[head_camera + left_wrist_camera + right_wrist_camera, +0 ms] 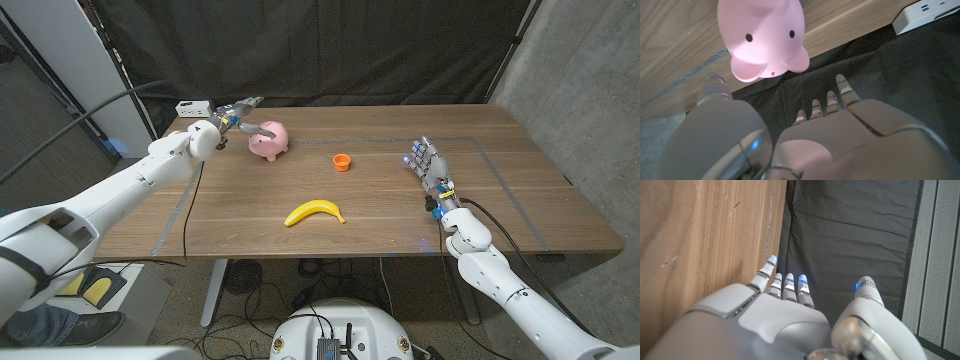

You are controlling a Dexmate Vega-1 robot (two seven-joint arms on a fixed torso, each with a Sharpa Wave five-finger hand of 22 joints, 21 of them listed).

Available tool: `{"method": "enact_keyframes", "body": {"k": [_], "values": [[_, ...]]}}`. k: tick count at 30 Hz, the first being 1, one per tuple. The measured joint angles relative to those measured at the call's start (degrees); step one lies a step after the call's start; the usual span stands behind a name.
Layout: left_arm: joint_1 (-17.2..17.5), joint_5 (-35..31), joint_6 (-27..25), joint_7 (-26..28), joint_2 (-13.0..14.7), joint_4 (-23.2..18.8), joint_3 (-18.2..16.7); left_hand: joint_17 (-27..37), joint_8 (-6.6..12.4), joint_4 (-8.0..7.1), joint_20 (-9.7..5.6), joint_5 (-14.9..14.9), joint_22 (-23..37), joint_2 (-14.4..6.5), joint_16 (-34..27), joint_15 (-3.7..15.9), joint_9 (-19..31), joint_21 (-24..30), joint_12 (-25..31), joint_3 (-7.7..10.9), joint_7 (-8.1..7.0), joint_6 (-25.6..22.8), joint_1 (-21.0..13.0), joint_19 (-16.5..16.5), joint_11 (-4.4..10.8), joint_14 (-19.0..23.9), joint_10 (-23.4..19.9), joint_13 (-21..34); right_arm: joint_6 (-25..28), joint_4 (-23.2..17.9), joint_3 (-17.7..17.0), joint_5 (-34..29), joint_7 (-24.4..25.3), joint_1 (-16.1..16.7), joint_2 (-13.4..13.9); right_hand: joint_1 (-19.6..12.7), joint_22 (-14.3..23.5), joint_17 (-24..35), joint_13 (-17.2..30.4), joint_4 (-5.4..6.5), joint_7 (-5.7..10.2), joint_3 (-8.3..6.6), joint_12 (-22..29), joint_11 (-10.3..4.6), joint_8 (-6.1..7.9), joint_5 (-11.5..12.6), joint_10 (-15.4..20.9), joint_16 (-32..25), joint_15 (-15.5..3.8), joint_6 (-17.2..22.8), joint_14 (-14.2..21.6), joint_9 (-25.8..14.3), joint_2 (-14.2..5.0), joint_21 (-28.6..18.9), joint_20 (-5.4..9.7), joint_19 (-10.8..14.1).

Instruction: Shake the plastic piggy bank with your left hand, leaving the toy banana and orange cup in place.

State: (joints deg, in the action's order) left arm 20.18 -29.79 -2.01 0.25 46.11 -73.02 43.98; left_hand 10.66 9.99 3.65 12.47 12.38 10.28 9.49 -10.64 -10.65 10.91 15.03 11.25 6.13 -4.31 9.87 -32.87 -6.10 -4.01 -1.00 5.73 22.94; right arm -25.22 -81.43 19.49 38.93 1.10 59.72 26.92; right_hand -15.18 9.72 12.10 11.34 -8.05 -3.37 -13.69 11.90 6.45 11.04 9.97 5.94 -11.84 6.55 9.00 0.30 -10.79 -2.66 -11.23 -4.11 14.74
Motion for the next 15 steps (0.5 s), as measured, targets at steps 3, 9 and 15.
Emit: {"method": "enact_keyframes", "body": {"k": [3, 9, 15], "values": [[-2.02, -0.08, 1.48, -3.34, -0.37, 1.75, 0.89, -0.12, 0.24, 0.23, -0.17, 0.29, 0.0, 0.01, 0.0, -0.01, 0.0, 0.0, 0.0, -0.37, -0.43, -0.44, 0.01, -0.16, 0.0, 0.01, 0.0, -0.11, -0.02, -0.12, -0.04, -0.09, 0.15, 0.08, 0.04, 0.0, 0.0, 0.0, 0.0, 0.0, 0.0, 0.0, 0.0, 0.0, 0.0, 0.0, 0.0, 0.0, 0.0, 0.0, 0.0, 0.0, 0.0, 0.0, 0.0, 0.0], [-5.28, -0.1, 3.28, -8.83, -0.46, 3.82, 2.21, -0.27, 0.66, 0.33, -0.02, 0.77, 0.0, 0.31, 0.0, -0.25, -0.25, -0.29, 0.23, -1.1, -0.9, -0.99, 0.3, -0.8, -0.71, -0.25, 0.11, -0.59, -0.03, -0.34, -0.08, -0.3, 0.54, 0.2, 0.1, 0.0, 0.0, 0.0, 0.0, 0.0, 0.21, 0.0, 0.0, 0.0, 0.0, 0.0, 0.0, 0.0, 0.0, -0.21, 0.0, 0.0, 0.0, 0.0, 0.0, 0.0], [-8.02, -0.33, 4.5, -12.12, -0.35, 4.87, 3.3, -0.27, 0.19, 0.8, -0.04, 1.74, -0.01, 0.3, 0.0, -0.93, -0.27, -0.62, 0.23, -2.06, -0.81, -0.21, 0.3, -1.77, -1.8, -0.93, 1.73, -1.1, 0.1, -0.58, -0.11, -0.53, 1.0, 0.25, 0.16, 0.0, 0.0, 0.28, -0.01, 0.0, 0.21, 0.0, 0.0, -0.01, 0.0, 0.0, -0.01, 0.0, 0.0, -0.21, 0.0, 0.0, 0.0, 0.0, -0.22, -0.22]]}}
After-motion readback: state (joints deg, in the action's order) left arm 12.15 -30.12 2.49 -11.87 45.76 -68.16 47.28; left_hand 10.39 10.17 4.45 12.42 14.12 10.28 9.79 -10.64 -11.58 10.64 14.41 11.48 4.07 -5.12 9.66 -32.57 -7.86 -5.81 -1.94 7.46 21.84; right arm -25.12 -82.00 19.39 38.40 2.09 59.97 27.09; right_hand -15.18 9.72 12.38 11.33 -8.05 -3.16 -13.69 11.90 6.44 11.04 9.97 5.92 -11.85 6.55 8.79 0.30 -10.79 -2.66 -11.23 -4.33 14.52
